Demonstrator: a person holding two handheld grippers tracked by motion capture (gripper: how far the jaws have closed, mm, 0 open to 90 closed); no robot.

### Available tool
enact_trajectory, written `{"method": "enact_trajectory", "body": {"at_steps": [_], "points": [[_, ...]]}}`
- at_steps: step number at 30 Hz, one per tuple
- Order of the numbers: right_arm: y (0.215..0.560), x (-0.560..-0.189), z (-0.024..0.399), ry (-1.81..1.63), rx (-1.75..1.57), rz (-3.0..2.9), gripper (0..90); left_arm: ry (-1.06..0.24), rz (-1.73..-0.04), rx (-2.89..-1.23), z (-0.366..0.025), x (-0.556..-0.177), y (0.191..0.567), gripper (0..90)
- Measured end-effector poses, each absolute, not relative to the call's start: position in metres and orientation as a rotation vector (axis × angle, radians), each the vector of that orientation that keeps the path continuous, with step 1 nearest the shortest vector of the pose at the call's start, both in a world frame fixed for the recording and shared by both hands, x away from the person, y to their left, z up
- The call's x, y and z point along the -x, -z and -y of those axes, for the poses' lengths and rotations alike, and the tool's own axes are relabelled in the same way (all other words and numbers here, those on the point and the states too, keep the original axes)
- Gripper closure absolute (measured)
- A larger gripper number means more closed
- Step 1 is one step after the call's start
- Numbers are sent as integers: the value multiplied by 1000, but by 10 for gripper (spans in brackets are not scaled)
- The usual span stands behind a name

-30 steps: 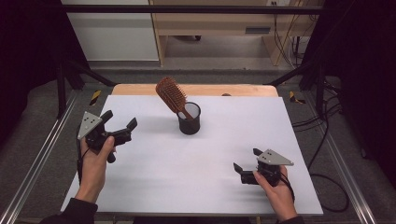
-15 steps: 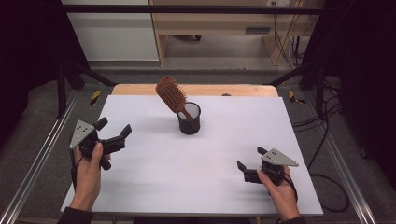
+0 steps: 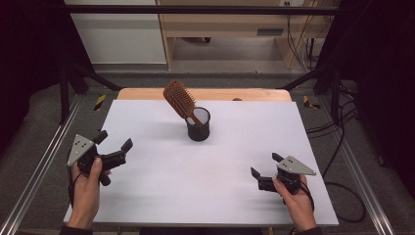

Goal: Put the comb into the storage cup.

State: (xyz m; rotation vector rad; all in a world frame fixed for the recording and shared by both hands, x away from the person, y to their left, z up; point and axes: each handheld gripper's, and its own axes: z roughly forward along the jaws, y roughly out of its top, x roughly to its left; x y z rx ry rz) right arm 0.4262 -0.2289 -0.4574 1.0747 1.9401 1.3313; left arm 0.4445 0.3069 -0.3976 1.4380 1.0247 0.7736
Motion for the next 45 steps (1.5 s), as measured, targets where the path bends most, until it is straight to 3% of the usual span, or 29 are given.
{"method": "enact_trajectory", "body": {"at_steps": [45], "points": [[457,-426,235,-1345,-1072,-1894,53,-766,-965,-1482,-307,-410,422,23]]}}
